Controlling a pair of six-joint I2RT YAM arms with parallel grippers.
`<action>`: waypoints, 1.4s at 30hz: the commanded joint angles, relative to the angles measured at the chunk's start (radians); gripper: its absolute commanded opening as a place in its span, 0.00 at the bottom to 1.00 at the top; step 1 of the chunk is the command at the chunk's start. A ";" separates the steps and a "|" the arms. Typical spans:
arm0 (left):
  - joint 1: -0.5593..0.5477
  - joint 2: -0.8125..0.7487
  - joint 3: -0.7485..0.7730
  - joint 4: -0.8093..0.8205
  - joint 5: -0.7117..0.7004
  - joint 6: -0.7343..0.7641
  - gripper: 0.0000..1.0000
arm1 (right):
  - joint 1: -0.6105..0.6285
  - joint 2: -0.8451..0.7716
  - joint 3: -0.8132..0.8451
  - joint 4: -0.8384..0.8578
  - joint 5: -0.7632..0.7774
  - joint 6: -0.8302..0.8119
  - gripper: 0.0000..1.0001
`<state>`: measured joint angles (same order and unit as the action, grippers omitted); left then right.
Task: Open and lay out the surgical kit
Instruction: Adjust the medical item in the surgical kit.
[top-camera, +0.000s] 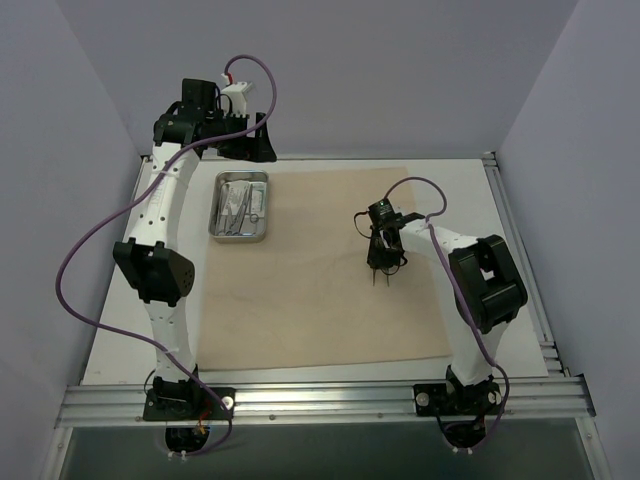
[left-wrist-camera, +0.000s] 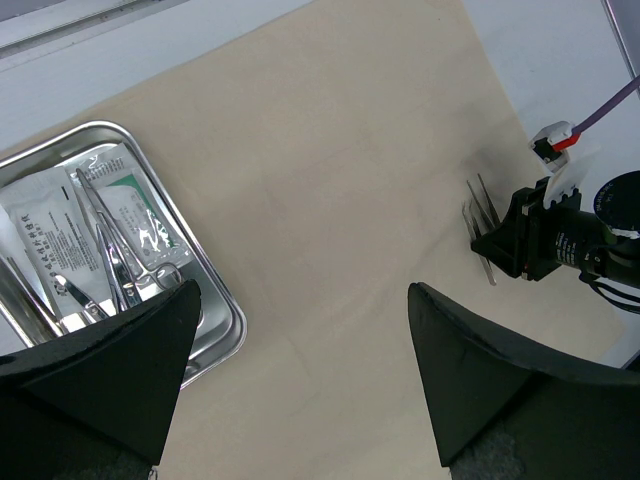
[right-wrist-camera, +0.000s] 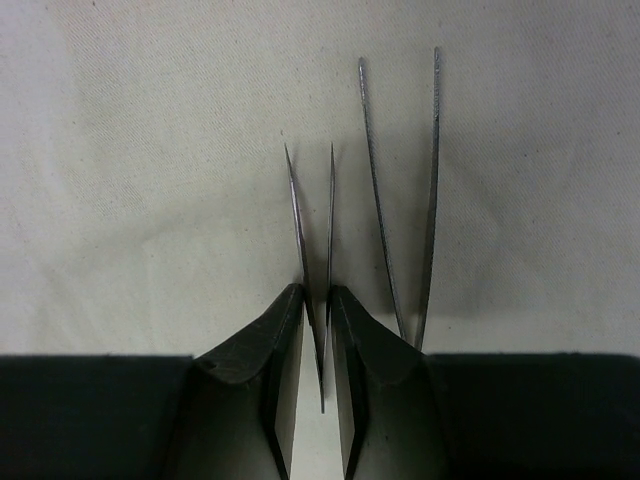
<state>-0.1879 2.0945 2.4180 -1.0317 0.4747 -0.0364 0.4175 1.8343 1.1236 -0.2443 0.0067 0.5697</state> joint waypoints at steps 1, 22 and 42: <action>0.004 -0.059 0.001 0.007 0.002 0.016 0.94 | -0.011 -0.012 -0.002 -0.052 0.027 -0.033 0.15; 0.004 -0.059 0.000 0.007 0.004 0.018 0.94 | -0.009 -0.007 0.007 -0.053 0.004 -0.108 0.20; 0.019 -0.010 -0.036 -0.014 -0.247 0.085 0.87 | -0.016 -0.145 0.182 -0.251 0.007 -0.146 0.31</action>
<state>-0.1848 2.0949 2.3772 -1.0412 0.3542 -0.0078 0.4133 1.7638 1.2312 -0.4004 -0.0139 0.4427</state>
